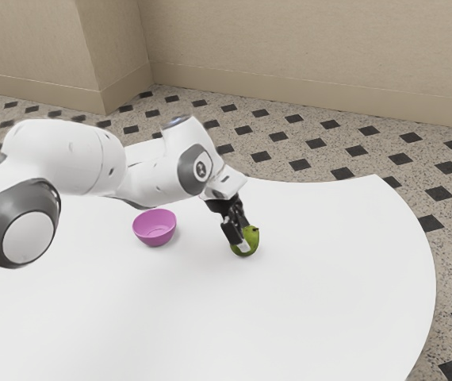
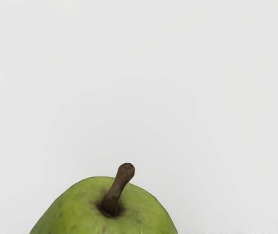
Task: Place the pear in the bowl.
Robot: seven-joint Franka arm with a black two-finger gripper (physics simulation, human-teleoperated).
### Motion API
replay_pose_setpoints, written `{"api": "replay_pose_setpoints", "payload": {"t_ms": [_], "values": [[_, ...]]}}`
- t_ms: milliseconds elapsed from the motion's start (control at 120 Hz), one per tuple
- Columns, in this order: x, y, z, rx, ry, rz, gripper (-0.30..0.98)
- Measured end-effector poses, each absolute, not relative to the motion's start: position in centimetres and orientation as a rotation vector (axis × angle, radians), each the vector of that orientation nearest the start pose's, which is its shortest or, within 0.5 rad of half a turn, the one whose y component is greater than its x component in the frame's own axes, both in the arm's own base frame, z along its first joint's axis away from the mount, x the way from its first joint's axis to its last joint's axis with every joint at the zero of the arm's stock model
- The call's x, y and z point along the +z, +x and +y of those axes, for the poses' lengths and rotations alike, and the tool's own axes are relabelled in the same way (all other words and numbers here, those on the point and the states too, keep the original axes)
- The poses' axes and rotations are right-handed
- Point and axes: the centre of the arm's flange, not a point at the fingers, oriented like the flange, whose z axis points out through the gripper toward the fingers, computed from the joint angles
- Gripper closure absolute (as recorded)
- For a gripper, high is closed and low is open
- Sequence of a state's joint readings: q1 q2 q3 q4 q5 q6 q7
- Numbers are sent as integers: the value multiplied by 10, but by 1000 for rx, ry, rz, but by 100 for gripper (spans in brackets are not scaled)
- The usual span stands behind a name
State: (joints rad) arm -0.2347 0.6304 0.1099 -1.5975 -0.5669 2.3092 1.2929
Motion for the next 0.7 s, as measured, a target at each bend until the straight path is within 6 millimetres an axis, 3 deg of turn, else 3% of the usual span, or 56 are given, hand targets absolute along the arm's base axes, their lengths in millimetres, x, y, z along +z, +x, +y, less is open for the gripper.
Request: {"api": "replay_pose_setpoints", "payload": {"t_ms": [308, 458, 583, 700], "values": [[260, 717, -110, -524, -2783, 1819, 0], [243, 717, -111, -511, -2771, 1853, 0], [240, 717, -111, -515, -2759, 1872, 0], [241, 718, -111, -520, -2741, 1890, 15]]}}
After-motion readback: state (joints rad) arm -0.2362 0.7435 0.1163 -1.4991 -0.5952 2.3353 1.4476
